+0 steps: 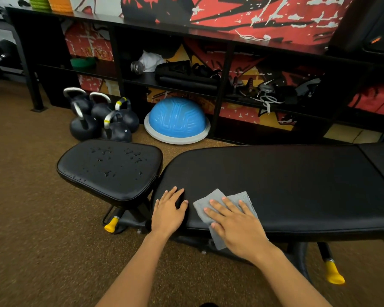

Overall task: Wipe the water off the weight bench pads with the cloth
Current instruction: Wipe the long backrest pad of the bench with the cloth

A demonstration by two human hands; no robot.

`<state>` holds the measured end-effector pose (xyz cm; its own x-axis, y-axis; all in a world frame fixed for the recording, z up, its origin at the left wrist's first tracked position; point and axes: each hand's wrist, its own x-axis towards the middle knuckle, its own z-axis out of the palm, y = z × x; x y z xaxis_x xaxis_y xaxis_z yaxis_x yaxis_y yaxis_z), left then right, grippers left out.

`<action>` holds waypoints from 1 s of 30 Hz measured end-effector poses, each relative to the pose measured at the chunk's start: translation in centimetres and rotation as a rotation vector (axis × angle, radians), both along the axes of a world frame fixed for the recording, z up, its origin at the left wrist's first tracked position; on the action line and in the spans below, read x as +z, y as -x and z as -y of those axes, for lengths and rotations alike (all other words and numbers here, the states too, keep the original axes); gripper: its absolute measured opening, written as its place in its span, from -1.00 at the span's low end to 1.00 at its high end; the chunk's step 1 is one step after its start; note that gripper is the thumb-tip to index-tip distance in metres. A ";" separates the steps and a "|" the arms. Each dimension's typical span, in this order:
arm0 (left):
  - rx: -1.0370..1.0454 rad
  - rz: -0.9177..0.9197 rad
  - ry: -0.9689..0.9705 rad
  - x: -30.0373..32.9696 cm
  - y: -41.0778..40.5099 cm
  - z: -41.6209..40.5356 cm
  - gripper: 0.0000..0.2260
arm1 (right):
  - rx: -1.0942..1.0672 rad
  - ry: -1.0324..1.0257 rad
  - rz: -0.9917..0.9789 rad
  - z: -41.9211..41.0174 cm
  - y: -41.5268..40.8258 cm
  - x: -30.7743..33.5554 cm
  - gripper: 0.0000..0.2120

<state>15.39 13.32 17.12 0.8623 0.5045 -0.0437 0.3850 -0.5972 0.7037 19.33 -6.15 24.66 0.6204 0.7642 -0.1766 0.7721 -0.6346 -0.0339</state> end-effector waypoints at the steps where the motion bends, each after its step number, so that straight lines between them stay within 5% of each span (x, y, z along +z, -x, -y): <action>1: 0.000 0.001 0.003 0.0 0.0 0.0 -0.60 | -0.008 0.003 0.005 0.2 -0.3 0.2 -0.23; 7: 0.042 0.069 0.050 0.3 0.3 -0.3 -0.62 | -0.047 0.053 -0.011 0.0 -1.9 0.9 -0.14; 12: 0.084 0.073 0.027 0.1 1.1 -1.6 -0.62 | -0.080 0.094 -0.050 -1.7 -3.7 0.6 -0.53; 30: 0.162 0.051 0.096 -1.7 2.6 -4.3 -0.66 | -0.035 0.148 -0.086 -12.4 -4.2 -3.0 -0.50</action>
<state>12.83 17.66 15.39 0.7725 0.6325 -0.0563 0.4329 -0.4596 0.7755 23.48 6.23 21.63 0.6242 0.7040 -0.3389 0.7476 -0.6642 -0.0028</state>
